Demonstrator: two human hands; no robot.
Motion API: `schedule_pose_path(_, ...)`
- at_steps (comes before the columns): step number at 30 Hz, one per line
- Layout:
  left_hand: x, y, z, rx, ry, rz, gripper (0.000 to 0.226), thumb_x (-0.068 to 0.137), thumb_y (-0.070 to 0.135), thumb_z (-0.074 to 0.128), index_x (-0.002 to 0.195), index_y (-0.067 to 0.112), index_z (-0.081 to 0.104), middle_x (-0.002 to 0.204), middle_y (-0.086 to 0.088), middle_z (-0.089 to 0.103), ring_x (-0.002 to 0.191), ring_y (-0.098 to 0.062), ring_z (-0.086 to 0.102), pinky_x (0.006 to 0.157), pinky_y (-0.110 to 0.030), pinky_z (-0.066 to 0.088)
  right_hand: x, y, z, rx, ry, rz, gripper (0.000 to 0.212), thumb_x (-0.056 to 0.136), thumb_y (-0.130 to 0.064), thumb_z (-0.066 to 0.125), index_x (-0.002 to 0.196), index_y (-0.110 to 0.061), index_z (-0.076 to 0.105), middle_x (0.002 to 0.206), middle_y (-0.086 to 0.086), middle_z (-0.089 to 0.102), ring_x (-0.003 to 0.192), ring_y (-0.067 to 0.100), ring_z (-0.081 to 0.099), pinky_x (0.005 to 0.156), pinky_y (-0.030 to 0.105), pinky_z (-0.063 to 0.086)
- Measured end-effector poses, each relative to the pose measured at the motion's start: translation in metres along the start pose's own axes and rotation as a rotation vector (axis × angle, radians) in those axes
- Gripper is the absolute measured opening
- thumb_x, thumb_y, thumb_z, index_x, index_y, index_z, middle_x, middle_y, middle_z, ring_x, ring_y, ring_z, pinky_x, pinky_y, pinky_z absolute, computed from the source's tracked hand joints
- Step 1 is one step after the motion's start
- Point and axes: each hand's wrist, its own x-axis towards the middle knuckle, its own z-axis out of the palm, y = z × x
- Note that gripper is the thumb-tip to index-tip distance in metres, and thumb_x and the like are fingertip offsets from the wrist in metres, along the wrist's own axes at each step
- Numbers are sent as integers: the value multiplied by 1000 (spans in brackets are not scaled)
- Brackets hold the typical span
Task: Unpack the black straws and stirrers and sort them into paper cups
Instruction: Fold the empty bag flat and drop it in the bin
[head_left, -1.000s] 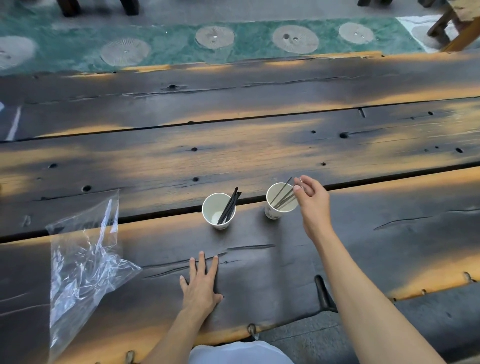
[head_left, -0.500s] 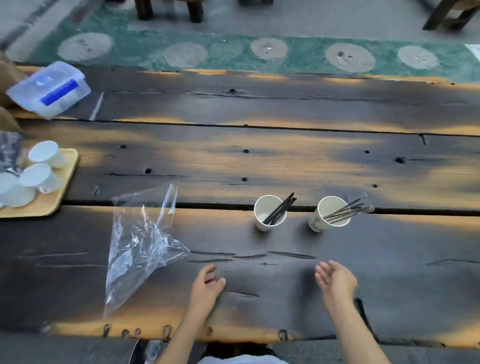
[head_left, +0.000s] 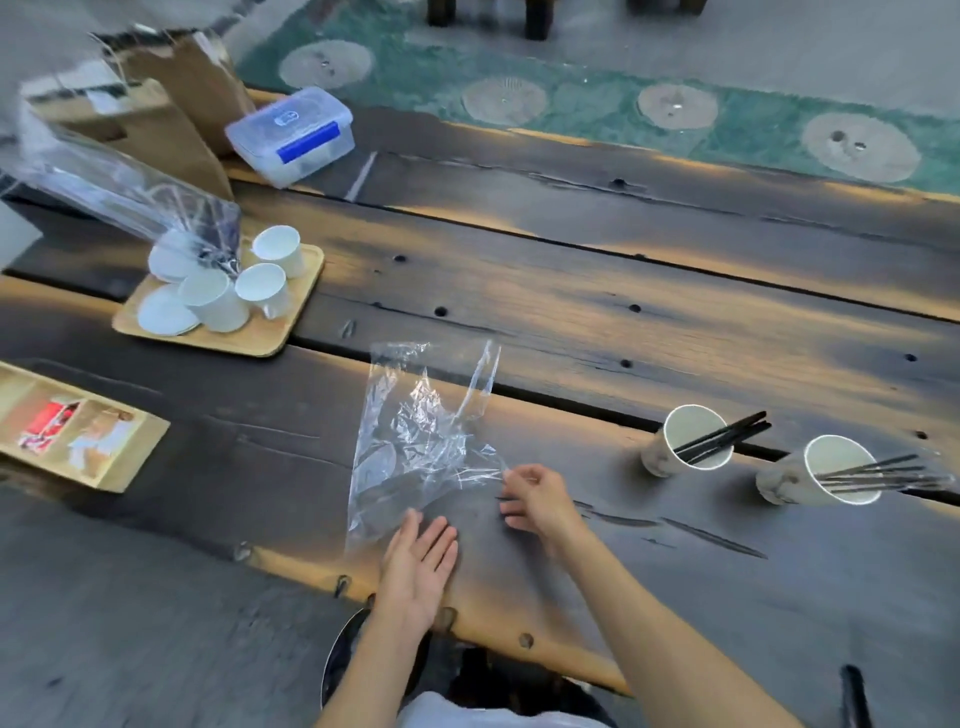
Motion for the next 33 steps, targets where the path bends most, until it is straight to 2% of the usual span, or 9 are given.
schedule_pose_path(4,3,6,-1,42,-23,-40,45,95,34,58,130,8,50,120,-19,62,104,-29,62,86,-40,51,13,7,20,-69,66,12,15,94,-21,59,101,-8,58,76,7,57,53,13,51,46,23,46)
schedule_pose_path(9,7,5,9,95,-35,-73,47,93,28,62,133,5,52,121,-20,64,106,-31,63,91,-40,51,10,10,27,32,78,7,13,95,-24,60,97,-11,58,73,5,56,50,12,53,47,24,48)
schedule_pose_path(15,10,1,24,174,-66,-80,43,91,23,67,128,5,55,120,-19,64,104,-30,63,91,-41,52,18,9,35,-154,30,-89,10,94,-13,59,85,-12,62,70,4,60,54,11,55,50,22,47)
schedule_pose_path(19,12,-3,33,249,-80,-57,29,91,23,67,115,8,63,112,-15,70,103,-27,66,85,-37,54,16,13,34,-226,13,-91,14,92,-11,60,78,-13,62,65,4,61,50,10,53,46,21,44)
schedule_pose_path(22,14,-8,38,347,-53,-26,16,93,22,64,98,7,67,98,-11,74,95,-25,69,90,-40,53,12,12,20,-308,-139,-17,11,87,-15,65,76,-14,64,65,1,64,53,9,54,48,20,44)
schedule_pose_path(25,18,-16,35,423,-20,-4,16,93,18,64,82,7,62,85,-10,70,78,-20,65,78,-33,54,16,4,2,-377,-224,44,13,85,-28,69,79,-17,65,68,-2,64,59,11,54,52,20,44)
schedule_pose_path(27,18,-21,30,444,-32,-12,15,92,16,65,81,6,61,79,-10,69,70,-18,65,69,-28,53,23,-6,-3,-278,-130,18,19,88,-33,67,85,-15,63,72,0,62,60,11,53,52,20,43)
schedule_pose_path(30,15,-26,28,496,-69,-38,12,90,15,68,87,4,63,75,-9,72,67,-17,67,64,-25,55,36,-20,-5,15,58,-41,17,93,-26,64,89,-9,60,71,4,58,55,11,50,49,20,41)
schedule_pose_path(33,13,-29,26,528,-73,-35,14,89,12,69,92,0,62,75,-10,73,65,-16,66,59,-23,54,45,-30,-9,49,149,-71,14,95,-13,58,82,-9,59,65,4,55,52,11,47,47,20,40)
